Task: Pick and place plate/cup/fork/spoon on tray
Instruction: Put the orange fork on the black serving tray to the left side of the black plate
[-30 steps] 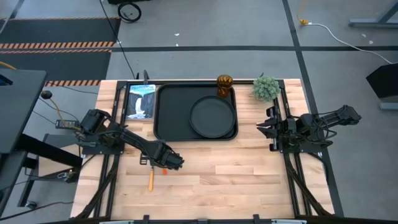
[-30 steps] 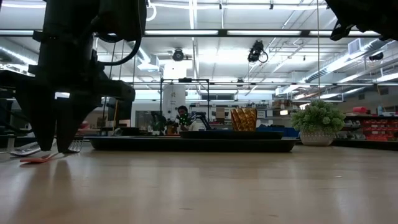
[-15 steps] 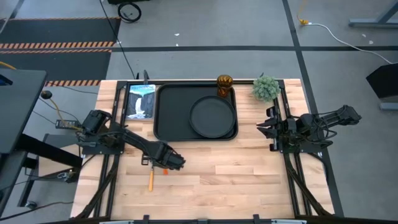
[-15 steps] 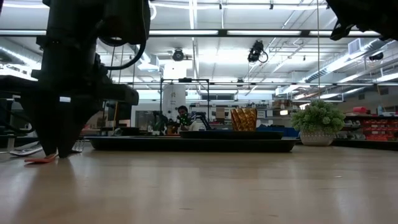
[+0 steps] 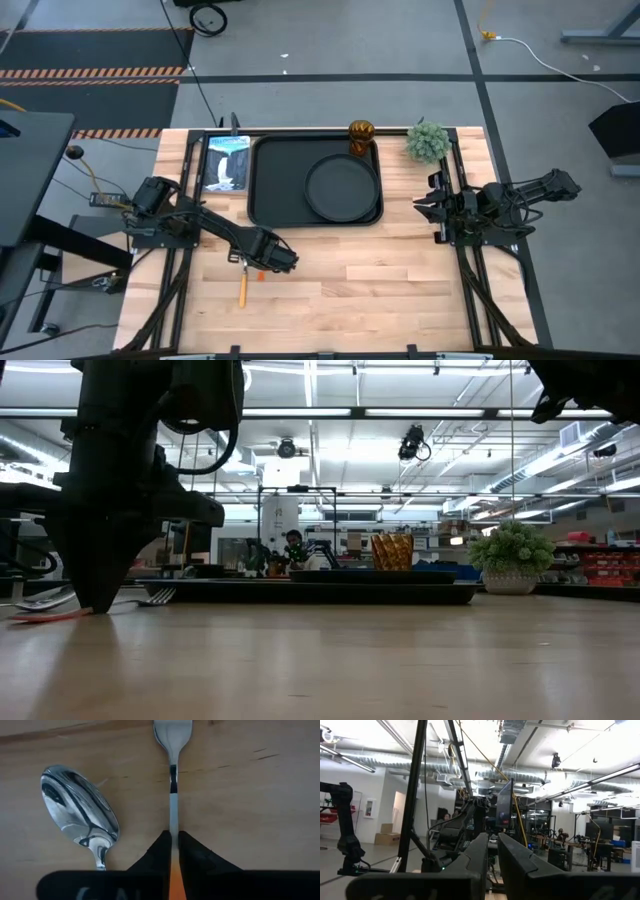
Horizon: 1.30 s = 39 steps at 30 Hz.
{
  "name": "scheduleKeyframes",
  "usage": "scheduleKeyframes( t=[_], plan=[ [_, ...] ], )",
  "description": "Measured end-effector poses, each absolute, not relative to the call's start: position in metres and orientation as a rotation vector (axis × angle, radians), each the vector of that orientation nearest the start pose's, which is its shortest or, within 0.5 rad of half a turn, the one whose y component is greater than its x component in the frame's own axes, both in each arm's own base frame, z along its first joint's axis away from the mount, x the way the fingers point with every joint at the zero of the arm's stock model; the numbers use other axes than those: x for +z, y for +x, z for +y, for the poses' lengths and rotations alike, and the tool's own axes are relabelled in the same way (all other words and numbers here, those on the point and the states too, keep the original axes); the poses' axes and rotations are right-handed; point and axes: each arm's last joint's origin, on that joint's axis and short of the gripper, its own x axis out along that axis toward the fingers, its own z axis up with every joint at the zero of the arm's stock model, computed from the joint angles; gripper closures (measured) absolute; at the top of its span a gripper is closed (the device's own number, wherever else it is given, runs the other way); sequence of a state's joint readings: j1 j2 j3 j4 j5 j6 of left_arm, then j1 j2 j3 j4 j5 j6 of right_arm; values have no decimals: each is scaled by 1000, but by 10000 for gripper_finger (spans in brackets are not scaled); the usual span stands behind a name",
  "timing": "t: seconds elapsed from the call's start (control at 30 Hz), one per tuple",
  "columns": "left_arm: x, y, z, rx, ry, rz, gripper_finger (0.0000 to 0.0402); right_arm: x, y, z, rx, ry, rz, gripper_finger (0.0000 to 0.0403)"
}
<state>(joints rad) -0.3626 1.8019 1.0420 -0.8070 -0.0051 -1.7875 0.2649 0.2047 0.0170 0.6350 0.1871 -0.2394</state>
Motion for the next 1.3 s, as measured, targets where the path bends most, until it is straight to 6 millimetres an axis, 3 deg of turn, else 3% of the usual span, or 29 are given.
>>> scheduleKeyframes(
  t=[0.3, 0.83, 1.3],
  plan=[
    [142, 280, -107, 1081, -1135, 1267, 375, 212, 98, 21, 24, -135, -442, 353],
    [149, 290, -113, 878, -1278, 1352, 373, 212, 98, 21, 24, -135, -442, 353],
    [186, 294, -93, 786, -1299, 1125, 372, 213, 98, 21, 23, -134, -449, 353]
  ],
)
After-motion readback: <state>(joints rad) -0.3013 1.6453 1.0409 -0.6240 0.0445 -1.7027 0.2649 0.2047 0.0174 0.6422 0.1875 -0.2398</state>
